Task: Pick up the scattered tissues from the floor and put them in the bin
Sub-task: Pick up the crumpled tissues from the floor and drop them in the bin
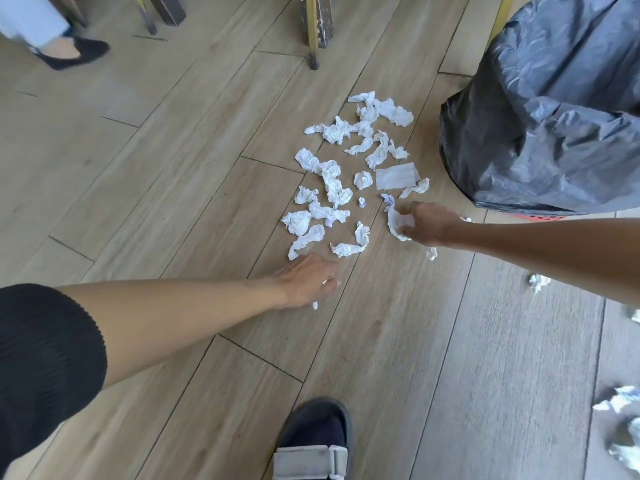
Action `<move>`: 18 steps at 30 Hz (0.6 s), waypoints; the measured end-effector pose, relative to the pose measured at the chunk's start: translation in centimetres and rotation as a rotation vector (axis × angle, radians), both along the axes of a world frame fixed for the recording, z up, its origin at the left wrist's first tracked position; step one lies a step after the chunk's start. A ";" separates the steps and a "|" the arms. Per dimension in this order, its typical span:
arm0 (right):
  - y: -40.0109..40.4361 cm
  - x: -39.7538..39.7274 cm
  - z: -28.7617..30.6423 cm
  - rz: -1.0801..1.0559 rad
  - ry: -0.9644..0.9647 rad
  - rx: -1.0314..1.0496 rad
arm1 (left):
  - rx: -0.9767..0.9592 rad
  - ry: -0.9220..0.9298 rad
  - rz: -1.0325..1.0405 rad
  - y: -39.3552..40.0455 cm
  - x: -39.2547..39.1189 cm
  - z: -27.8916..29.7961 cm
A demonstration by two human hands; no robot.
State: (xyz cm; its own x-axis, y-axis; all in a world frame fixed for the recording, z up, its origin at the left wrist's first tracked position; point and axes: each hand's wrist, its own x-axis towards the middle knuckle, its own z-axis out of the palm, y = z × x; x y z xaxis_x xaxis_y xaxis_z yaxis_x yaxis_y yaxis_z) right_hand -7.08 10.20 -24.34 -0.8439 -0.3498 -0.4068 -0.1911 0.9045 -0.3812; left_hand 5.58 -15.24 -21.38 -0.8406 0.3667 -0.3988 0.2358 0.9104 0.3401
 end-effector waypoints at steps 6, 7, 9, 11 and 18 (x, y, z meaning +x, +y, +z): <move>0.6 2.5 0.4 0.101 -0.098 0.071 | -0.008 0.055 -0.027 0.8 -0.4 0.7; 0.8 3.0 0.7 0.081 -0.092 0.050 | -0.016 0.064 -0.039 1.1 -0.5 0.8; 1.2 4.0 1.5 0.064 -0.050 0.023 | -0.030 0.075 -0.054 1.8 -0.7 1.2; 1.6 4.5 2.7 0.046 -0.038 -0.012 | -0.034 0.072 -0.054 2.7 -1.2 1.8; 2.7 5.1 8.3 -0.032 -0.031 -0.146 | 0.091 0.076 -0.029 7.7 -4.8 6.0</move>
